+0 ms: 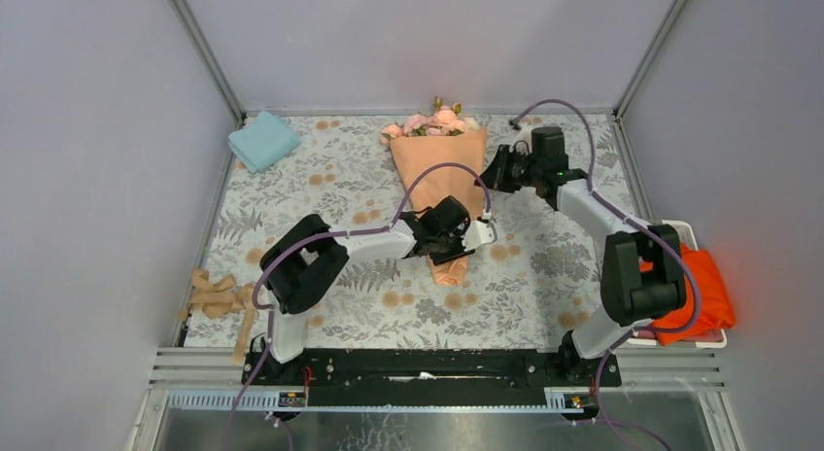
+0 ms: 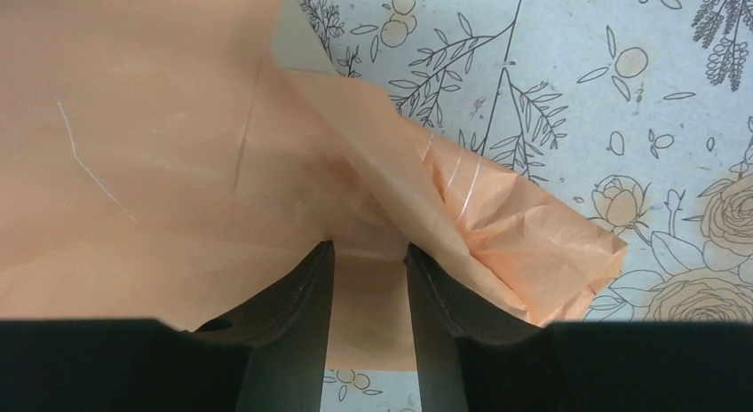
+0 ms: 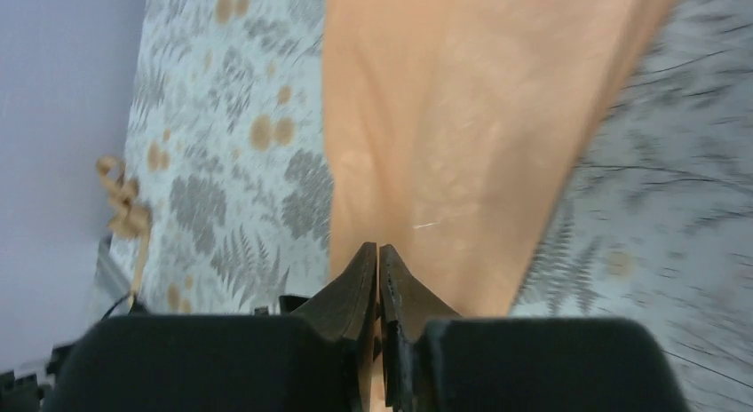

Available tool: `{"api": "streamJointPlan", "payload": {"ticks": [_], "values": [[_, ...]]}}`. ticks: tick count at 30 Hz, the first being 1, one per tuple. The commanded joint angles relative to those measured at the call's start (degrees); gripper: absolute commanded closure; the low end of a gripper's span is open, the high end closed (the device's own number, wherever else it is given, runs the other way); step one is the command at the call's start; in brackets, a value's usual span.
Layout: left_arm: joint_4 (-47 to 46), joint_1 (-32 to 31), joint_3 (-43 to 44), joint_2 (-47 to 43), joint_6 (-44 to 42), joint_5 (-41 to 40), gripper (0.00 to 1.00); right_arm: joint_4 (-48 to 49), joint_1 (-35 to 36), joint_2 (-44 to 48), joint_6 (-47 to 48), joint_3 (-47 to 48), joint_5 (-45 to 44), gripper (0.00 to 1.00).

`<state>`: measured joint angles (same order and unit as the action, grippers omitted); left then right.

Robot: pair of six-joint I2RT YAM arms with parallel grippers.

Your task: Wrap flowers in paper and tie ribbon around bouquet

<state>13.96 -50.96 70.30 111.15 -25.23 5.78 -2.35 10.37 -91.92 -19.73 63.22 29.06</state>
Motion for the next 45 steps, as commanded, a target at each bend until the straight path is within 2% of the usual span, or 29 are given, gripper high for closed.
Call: {"api": "streamJointPlan", "payload": {"ticks": [1,5,9,14,17,19,23,27,31,36,38,39,40,43,44,45], "values": [[3.91,-0.16,0.11,-1.1,0.3,0.76,0.56,4.02,4.72,-6.31,-1.6,-3.61,11.16,0.93],[7.12,-0.14,0.35,-2.32,0.56,1.71,0.52,8.42,5.71,-7.89,-4.21,-8.93,13.68,0.99],[9.68,-0.17,-0.54,-4.04,0.38,3.54,0.49,10.65,5.88,-9.11,-5.16,-13.77,14.97,1.0],[13.72,-0.83,0.7,-4.8,0.32,5.33,0.47,9.84,5.98,-9.6,-3.67,-17.58,11.77,1.0],[15.07,-3.34,1.57,-4.83,-0.04,5.85,0.47,9.66,6.02,-9.84,-3.32,-19.1,10.52,1.0],[15.0,-5.23,2.35,-4.79,-1.04,5.42,0.51,10.05,5.98,-9.86,-3.31,-20.09,10.1,1.0],[13.39,-5.63,5.98,-4.11,0.12,6.22,0.71,9.85,5.98,-9.94,-3.3,-21.04,8.8,1.0],[12.01,-4.8,9.58,-0.82,0.72,3.64,0.77,10.33,5.98,-9.86,-3.66,-21.9,7.71,1.0],[9.0,-2.61,8.02,2.28,1.34,-1.04,0.78,9.82,5.98,-9.05,-4.01,-22.09,6.6,1.0],[4.06,-2.82,0.94,3.02,-3.09,-2.55,0.69,7.48,5.55,-7.45,-3.36,-19.43,5.63,0.96],[4.15,-3.2,-0.21,3.29,-3.22,-2.46,0.68,6.26,4.75,-7.42,-2.8,-17.47,5.47,0.9],[4.16,-3.38,-0.84,3.23,-3.24,-2.24,0.68,5.82,4.11,-7.23,-2.67,-16.25,5.0,0.84],[4.14,-3.37,-1.47,3.01,-3.24,-1.81,0.68,5.58,3.41,-6.96,-2.59,-15.49,4.27,0.76],[4.27,-3.4,-3.15,2.46,-3.65,-1.0,0.68,5.64,1.2,-6.72,-2.39,-13.03,1.35,0.39],[4.32,-3.37,-3.54,2.34,-3.72,-0.77,0.68,6.1,0.51,-7.19,-2.26,-12.19,1.18,0.3],[4.31,-3.28,-3.92,2.21,-3.78,-0.73,0.68,6.56,0.04,-8.12,-2.06,-11.26,1.35,0.25]]}}
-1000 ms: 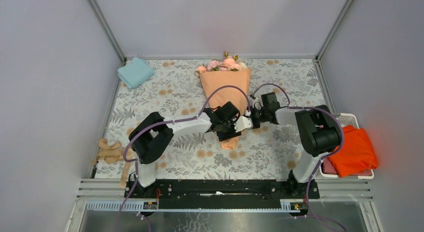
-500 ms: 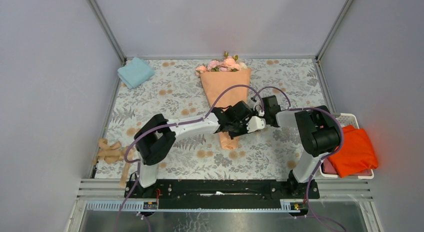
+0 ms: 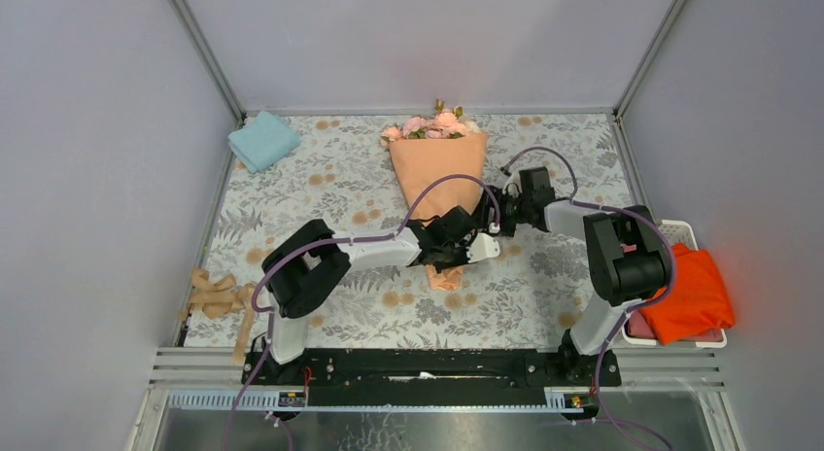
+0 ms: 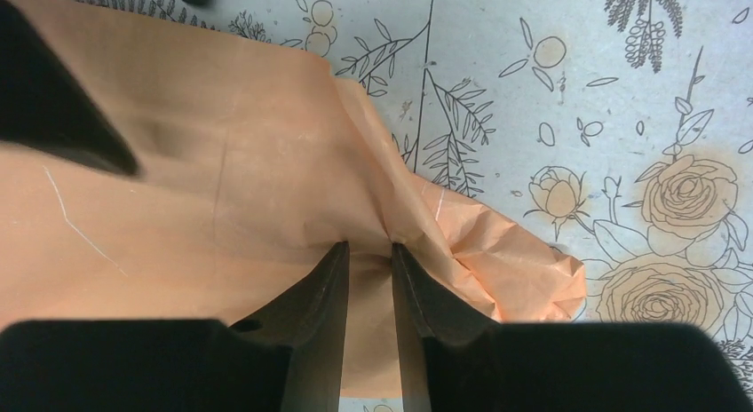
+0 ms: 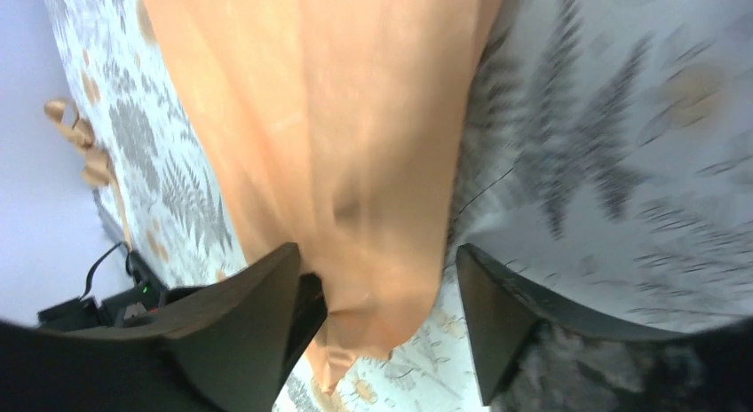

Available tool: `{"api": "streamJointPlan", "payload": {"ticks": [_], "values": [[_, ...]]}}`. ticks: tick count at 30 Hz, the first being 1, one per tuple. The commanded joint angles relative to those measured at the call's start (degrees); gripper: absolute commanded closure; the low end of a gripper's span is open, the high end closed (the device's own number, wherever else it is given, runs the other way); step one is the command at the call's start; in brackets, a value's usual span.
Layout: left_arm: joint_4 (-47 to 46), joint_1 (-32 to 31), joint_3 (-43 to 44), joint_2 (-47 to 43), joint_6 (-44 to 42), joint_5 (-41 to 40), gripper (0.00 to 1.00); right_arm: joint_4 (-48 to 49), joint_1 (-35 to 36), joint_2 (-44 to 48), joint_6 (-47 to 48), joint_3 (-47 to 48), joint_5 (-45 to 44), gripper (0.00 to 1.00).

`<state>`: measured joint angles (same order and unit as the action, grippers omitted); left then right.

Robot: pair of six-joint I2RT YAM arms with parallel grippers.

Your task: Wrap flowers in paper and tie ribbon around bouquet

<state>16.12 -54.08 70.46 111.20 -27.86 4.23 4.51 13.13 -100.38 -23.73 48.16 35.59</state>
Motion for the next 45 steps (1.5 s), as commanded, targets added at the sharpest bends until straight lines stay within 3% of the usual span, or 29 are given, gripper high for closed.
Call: {"api": "streamJointPlan", "payload": {"ticks": [1,9,16,18,22,24,27,31,36,45], "values": [[2.15,-0.1,-4.34,2.04,-1.21,1.05,0.68,-0.19,-3.1,-0.93,2.24,5.04,-4.67,0.23],[2.07,0.26,-5.28,2.43,-1.07,2.46,0.67,2.0,-3.43,-13.75,4.44,10.76,3.83,0.21],[1.91,1.99,-5.27,3.01,-1.74,3.34,0.67,16.07,-2.33,-17.36,-2.51,5.74,10.37,0.24],[1.83,2.48,-5.12,2.82,-1.72,3.95,0.67,19.74,-1.7,-18.1,-4.79,4.74,12.24,0.34],[4.13,2.92,-2.65,1.66,0.1,6.53,0.67,26.73,-1.52,-18.31,-9.08,2.36,13.11,0.8],[7.28,2.91,-0.45,0.22,1.21,9.91,0.66,26.03,-1.52,-18.32,-8.37,2.8,12.84,0.91],[11.65,4.2,3.12,-2.02,2.39,17.2,0.64,23.44,-1.52,-18.54,-6.8,3.95,12.74,0.99],[13.38,11.06,9.45,-2.34,7.59,26.62,0.62,22.01,-1.52,-17.87,-5.8,4.36,12.71,1.0],[8.26,19.9,15.21,4.58,19.95,18.53,0.67,20.62,-1.52,-17.06,-5.24,4.57,13.1,1.0],[7.19,30.56,16.2,12.21,25.57,14.9,0.69,15.77,-1.5,-15.36,-2.18,5.03,12.76,1.0]]}}
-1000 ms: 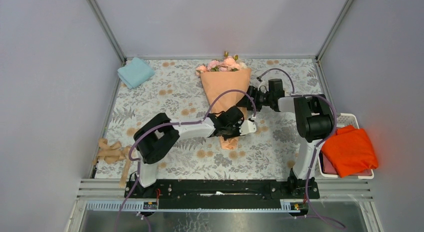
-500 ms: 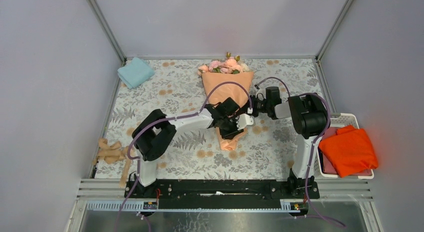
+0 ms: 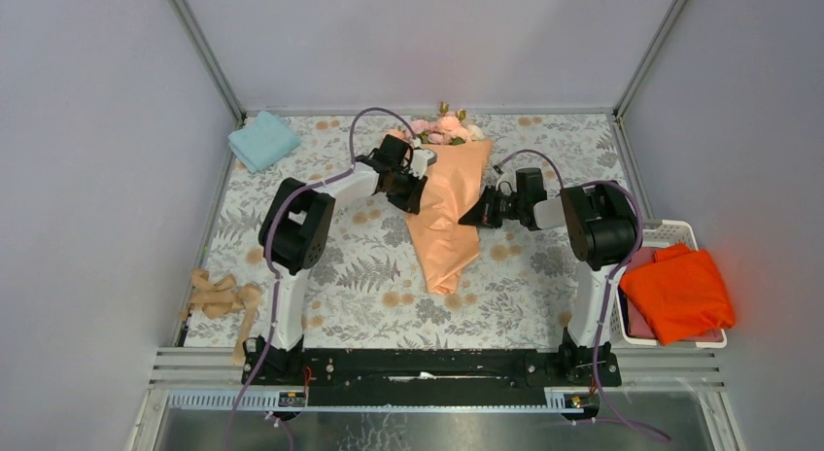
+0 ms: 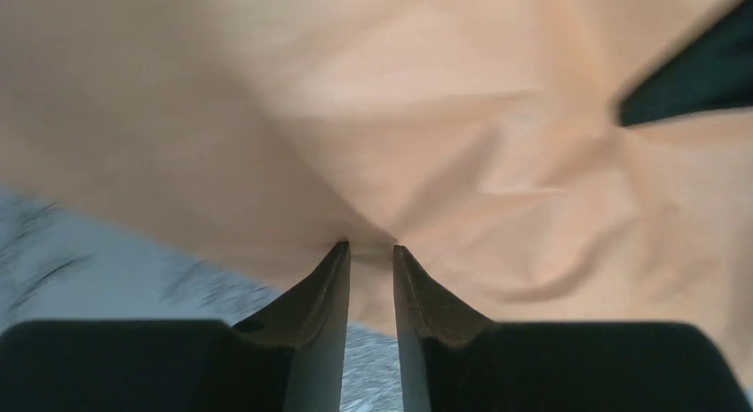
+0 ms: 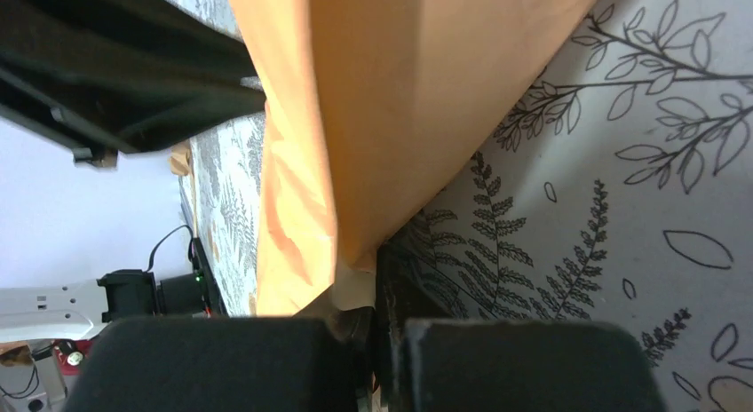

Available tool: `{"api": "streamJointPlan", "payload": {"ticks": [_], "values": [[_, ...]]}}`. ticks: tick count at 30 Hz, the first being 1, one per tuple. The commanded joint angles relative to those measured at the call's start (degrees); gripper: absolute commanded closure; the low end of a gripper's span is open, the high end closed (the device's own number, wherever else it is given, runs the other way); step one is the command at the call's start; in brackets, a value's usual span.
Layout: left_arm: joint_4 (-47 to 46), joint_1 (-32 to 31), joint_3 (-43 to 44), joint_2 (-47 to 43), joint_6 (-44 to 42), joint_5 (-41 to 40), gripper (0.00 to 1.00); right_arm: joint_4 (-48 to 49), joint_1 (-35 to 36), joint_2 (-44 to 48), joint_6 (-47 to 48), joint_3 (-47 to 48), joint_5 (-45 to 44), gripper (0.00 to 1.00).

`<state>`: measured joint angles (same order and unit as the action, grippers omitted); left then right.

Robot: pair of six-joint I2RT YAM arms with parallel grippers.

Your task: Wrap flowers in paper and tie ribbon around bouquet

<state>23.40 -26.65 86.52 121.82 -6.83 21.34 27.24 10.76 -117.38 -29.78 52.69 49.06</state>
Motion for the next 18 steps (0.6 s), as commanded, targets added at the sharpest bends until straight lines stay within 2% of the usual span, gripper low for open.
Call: {"api": "streamJointPlan", "payload": {"ticks": [1,5,10,13,15,18], "values": [[-0.37,4.36,-0.18,1.53,5.15,-2.22,0.69,-8.01,0.77,1.91,4.49,0.69,-0.94,1.0],[-0.85,8.4,-2.94,-0.57,5.62,-1.38,0.68,-11.55,0.75,2.98,6.68,1.49,-2.1,1.0],[-0.82,9.78,-6.44,-4.46,3.55,-5.58,0.68,-14.37,0.75,3.23,8.43,2.76,-3.02,1.0],[-1.15,8.62,-7.92,-8.79,3.4,-1.48,0.67,-16.14,0.75,3.46,9.52,3.44,-3.71,1.0],[-1.68,5.53,-9.11,-10.62,1.84,-0.4,0.65,-16.99,0.79,3.77,9.98,3.79,-4.15,1.0],[2.92,3.43,-7.85,-10.89,-1.29,-3.77,0.63,-18.35,0.75,4.43,10.42,4.15,-4.61,1.0]]}}
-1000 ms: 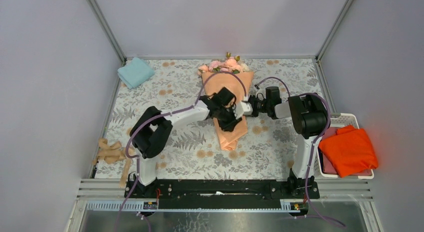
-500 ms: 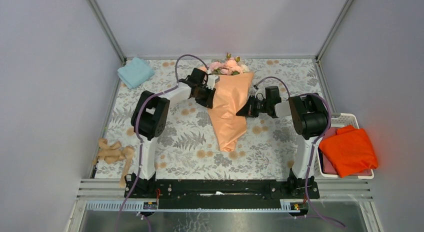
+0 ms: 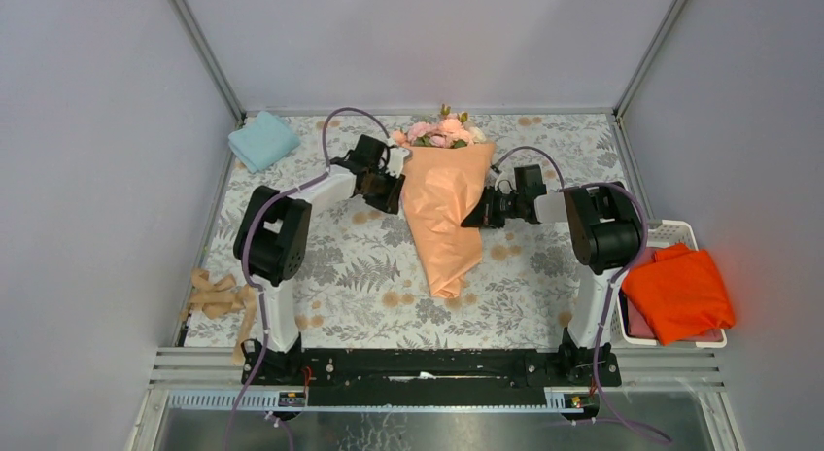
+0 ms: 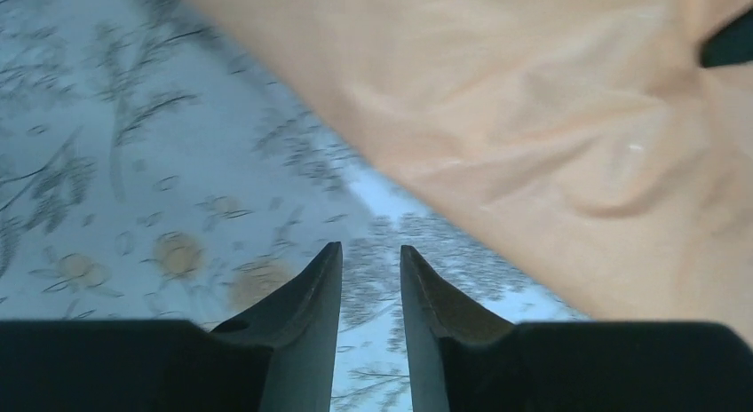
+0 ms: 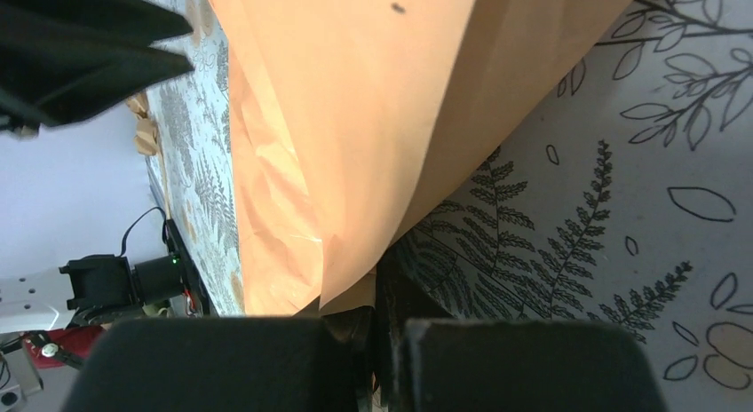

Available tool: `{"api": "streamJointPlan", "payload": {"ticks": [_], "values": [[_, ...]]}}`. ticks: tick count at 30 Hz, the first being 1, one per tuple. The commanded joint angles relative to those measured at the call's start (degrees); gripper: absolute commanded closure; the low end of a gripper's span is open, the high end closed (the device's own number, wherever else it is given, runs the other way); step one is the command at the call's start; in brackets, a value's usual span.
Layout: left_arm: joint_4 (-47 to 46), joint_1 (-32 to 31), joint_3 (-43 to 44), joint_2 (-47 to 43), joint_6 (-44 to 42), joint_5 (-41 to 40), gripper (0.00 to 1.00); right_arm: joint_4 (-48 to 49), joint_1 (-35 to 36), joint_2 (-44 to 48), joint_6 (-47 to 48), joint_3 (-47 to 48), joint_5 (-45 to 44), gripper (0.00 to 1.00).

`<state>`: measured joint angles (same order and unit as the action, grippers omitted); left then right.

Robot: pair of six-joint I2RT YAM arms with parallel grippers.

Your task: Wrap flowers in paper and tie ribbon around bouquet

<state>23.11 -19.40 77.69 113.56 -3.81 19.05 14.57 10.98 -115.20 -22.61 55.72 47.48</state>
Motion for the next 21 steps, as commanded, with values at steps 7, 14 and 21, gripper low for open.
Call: {"api": "streamJointPlan", "payload": {"ticks": [7,14,21], "values": [[21.94,11.01,-2.91,-16.35,-12.76,-17.83,0.32,-8.59,0.53,3.91,5.18,2.17,-4.37,1.0],[29.72,39.25,-19.08,-29.86,-21.31,-21.62,0.19,-9.9,0.66,4.43,6.02,2.41,-4.95,1.0],[29.76,48.13,-28.66,-32.06,-24.74,-20.49,0.26,-10.56,0.6,4.16,5.97,3.36,-4.83,1.0]]}}
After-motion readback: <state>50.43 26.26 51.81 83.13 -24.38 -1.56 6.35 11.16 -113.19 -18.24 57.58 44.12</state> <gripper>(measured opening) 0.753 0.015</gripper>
